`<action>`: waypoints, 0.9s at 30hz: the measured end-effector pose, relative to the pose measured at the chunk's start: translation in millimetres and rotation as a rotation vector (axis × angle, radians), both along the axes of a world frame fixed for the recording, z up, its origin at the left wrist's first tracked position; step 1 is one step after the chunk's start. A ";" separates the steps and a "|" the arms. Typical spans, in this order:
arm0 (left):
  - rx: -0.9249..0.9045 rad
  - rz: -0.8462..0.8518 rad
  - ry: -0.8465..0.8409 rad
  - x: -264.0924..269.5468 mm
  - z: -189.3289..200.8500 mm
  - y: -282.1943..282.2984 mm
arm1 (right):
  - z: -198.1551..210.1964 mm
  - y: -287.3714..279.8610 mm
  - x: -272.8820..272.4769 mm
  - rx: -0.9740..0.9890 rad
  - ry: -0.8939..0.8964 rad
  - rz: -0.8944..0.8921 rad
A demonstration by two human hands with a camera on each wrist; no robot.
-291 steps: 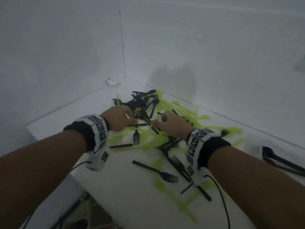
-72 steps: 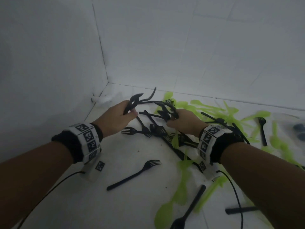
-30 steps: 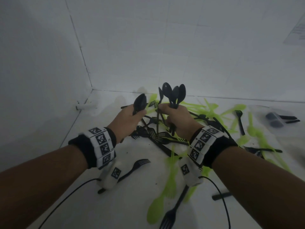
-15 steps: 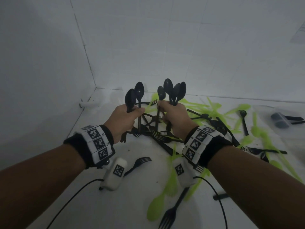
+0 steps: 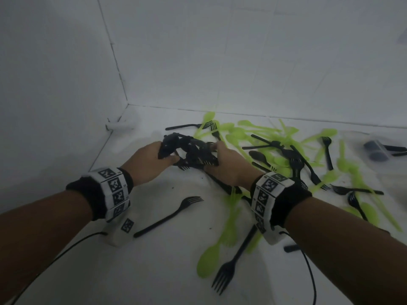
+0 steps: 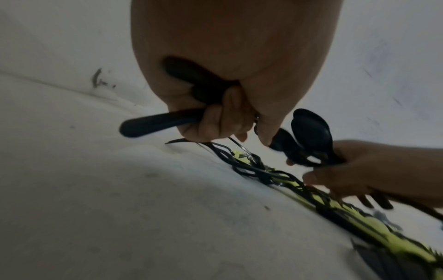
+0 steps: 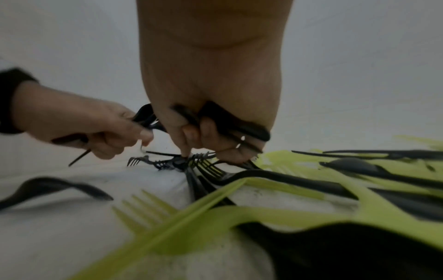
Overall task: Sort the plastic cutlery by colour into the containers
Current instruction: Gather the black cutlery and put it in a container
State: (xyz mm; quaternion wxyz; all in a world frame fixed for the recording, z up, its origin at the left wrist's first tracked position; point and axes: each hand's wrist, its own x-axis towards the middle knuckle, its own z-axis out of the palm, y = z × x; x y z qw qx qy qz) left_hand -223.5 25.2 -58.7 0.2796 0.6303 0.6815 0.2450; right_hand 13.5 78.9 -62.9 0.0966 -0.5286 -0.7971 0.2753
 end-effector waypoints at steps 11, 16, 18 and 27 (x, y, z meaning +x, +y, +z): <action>-0.085 -0.253 0.088 29.3 8.0 -10.8 | 9.8 23.8 56.9 -0.001 0.096 -0.338; -0.042 -0.440 0.242 51.4 4.7 -13.0 | 13.3 6.5 56.1 -0.111 -0.040 -0.052; -0.009 -0.461 0.295 56.3 2.3 -11.3 | 8.1 4.6 55.6 -0.091 -0.137 0.005; -0.097 -0.457 0.448 56.8 -7.7 -3.1 | -6.3 25.7 61.0 0.065 -0.175 -0.088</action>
